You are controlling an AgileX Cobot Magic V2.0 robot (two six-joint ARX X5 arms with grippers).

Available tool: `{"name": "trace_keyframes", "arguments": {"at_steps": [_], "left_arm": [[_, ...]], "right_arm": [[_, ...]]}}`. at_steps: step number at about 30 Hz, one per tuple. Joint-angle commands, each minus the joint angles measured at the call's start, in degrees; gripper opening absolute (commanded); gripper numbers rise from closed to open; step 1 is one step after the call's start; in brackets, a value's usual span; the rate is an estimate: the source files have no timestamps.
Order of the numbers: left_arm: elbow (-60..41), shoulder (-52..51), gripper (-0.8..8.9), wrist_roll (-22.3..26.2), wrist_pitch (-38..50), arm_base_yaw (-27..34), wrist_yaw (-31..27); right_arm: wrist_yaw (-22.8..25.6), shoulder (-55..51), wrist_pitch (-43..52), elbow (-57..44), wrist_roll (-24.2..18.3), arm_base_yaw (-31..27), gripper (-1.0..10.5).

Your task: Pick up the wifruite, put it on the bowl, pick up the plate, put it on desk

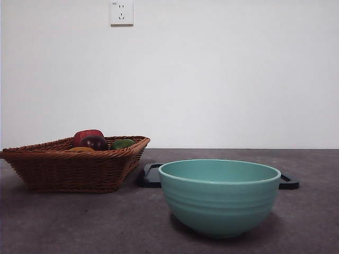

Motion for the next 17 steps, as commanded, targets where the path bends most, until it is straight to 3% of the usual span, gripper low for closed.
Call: {"name": "trace_keyframes", "arguments": {"at_steps": [1,6,9,17], "left_arm": [[1.1,3.2,6.43,-0.5,-0.9,-0.2,-0.3],[1.2,10.0,6.39,-2.4,-1.7,-0.2,-0.8],[1.8,15.1,5.83,-4.3,-2.3,-0.2,-2.3],[5.5,29.6,5.84,-3.9,-5.3,-0.3,-5.6]], "right_arm": [[-0.1,0.2,0.7,0.9,0.1,0.3,6.6],[-0.1,0.2,0.7,0.9,0.1,0.3,6.6],[-0.1,0.2,0.7,0.9,0.1,0.3,6.6],[-0.1,0.2,0.7,0.9,0.1,0.3,6.6]]}}
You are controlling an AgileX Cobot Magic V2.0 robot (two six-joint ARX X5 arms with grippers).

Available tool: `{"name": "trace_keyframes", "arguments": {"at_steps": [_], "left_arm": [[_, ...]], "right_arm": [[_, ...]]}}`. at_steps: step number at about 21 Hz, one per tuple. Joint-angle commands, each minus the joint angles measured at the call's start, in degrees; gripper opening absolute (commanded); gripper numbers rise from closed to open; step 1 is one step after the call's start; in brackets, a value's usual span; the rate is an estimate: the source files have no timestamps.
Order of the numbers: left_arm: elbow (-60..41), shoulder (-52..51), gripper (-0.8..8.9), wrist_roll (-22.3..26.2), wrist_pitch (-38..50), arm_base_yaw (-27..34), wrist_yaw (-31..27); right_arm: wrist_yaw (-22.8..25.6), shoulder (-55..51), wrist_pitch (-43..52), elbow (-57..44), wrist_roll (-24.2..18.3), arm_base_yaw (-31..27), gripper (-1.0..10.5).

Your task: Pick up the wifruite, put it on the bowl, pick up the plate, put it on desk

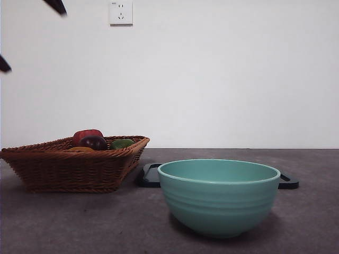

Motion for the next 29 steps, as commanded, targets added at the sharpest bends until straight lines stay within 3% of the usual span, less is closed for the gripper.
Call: {"name": "trace_keyframes", "arguments": {"at_steps": [1,12,21,29], "left_arm": [[3.0,5.4,5.84,-0.1,-1.3,-0.3,-2.5],[20.0,29.9,5.84,2.6,-7.7,-1.3,-20.3],[27.2,44.2,5.84,4.7,-3.7,-2.5,-24.7],[27.3,49.9,5.84,5.3,2.3,-2.4,-25.8]], "right_arm": [[-0.1,0.2,0.7,0.9,0.0,0.3,6.6],[-0.1,0.2,0.5,0.9,0.1,0.3,6.6],[-0.1,0.2,0.3,0.9,0.0,0.3,6.6],[-0.1,0.2,0.3,0.9,0.0,0.3,6.6]]}}
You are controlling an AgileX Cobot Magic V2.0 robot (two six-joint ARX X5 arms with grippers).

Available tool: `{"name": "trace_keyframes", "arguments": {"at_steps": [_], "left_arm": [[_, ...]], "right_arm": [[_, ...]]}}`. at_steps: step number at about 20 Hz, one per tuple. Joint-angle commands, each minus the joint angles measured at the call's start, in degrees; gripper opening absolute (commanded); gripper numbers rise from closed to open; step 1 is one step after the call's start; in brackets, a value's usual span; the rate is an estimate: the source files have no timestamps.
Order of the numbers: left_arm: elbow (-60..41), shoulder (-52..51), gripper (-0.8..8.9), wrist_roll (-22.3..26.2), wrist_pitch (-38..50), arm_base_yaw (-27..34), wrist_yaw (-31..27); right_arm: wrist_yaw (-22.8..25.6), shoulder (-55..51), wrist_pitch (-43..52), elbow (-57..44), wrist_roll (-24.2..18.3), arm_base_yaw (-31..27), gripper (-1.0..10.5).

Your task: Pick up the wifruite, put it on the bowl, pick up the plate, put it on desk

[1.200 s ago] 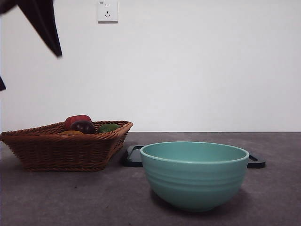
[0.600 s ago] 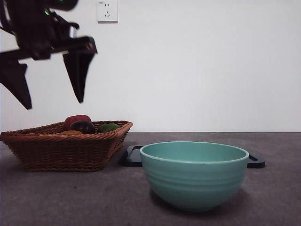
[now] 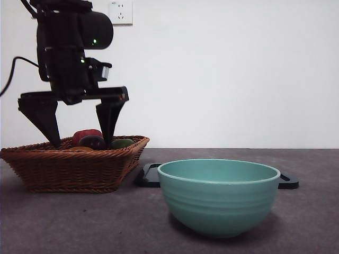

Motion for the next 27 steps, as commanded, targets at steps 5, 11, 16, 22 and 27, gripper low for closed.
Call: {"name": "trace_keyframes", "arguments": {"at_steps": [5,11,16,22,27], "left_arm": [[1.4,5.3,5.84,0.8,0.1,-0.3,-0.2],[1.4,5.4,4.03,1.2,-0.7,-0.2,-0.2],[1.4,5.4,3.02,1.2,-1.0,-0.2,-0.2],[3.3,5.4,3.02,1.7,-2.6,0.2,-0.2],[13.0,4.7,3.02,1.7,-14.1,0.1,-0.2]], "right_arm": [[-0.1,0.2,0.4,0.9,0.1,0.3,6.6],[-0.1,0.2,0.4,0.9,0.1,0.3,6.6],[-0.1,0.2,0.4,0.9,0.0,0.3,6.6],[-0.1,0.2,0.4,0.9,0.1,0.3,6.6],[-0.1,0.2,0.4,0.9,0.0,0.3,6.6]]}}
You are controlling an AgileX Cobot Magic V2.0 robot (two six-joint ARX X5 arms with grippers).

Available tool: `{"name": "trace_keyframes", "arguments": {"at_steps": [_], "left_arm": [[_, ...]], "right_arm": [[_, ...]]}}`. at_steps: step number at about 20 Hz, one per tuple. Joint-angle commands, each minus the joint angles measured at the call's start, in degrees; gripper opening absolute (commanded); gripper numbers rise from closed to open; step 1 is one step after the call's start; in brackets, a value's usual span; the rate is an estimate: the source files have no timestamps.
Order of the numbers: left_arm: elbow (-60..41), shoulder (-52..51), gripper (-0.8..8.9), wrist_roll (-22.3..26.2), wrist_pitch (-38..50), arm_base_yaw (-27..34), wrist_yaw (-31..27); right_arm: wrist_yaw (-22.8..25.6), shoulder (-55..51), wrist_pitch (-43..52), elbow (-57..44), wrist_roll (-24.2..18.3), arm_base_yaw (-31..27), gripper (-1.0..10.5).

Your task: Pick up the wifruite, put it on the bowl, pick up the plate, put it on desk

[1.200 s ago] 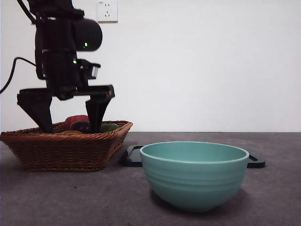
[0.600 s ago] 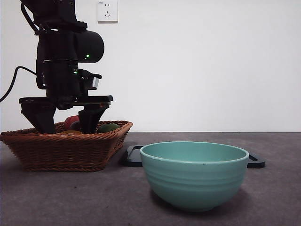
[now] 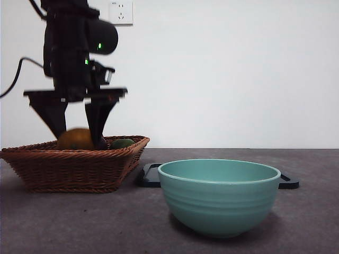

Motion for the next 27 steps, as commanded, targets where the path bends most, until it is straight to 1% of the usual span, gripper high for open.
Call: {"name": "trace_keyframes", "arguments": {"at_steps": [1,3,6,8,11,13,16,20,23,27], "left_arm": [[6.2,-0.2,3.02,0.7,-6.3,-0.7,-0.1],[8.6,-2.3,3.02,1.1,-10.3,-1.7,0.1],[8.7,-7.3,3.02,1.1,-12.9,-4.4,0.1],[8.7,-10.8,3.02,1.0,-14.7,-7.0,1.2],[8.7,-15.2,3.02,1.0,-16.5,-12.0,5.2],[8.7,-16.5,3.02,-0.2,-16.2,-15.7,5.2],[8.3,-16.6,3.02,-1.2,-16.0,-21.0,5.2],[7.5,-16.1,3.02,-2.5,-11.9,-27.5,5.2],[7.5,-14.5,3.02,-3.0,-8.9,-30.7,5.2],[7.5,-9.8,3.02,-3.1,-8.4,-33.4,5.2]], "right_arm": [[-0.1,0.2,0.4,0.9,0.0,0.3,6.6],[-0.1,0.2,0.4,0.9,0.0,0.3,6.6],[0.0,0.2,0.4,0.9,0.0,0.3,6.6],[-0.1,0.2,0.5,0.9,0.0,0.3,6.6],[0.0,0.2,0.5,0.9,0.0,0.3,6.6],[0.0,0.2,0.5,0.9,0.0,0.3,6.6],[0.0,0.2,0.5,0.9,0.0,0.3,6.6],[0.0,0.2,0.5,0.9,0.0,0.3,6.6],[0.0,0.2,0.5,0.9,0.0,0.3,6.6],[0.0,0.2,0.5,0.9,0.0,0.3,6.6]]}}
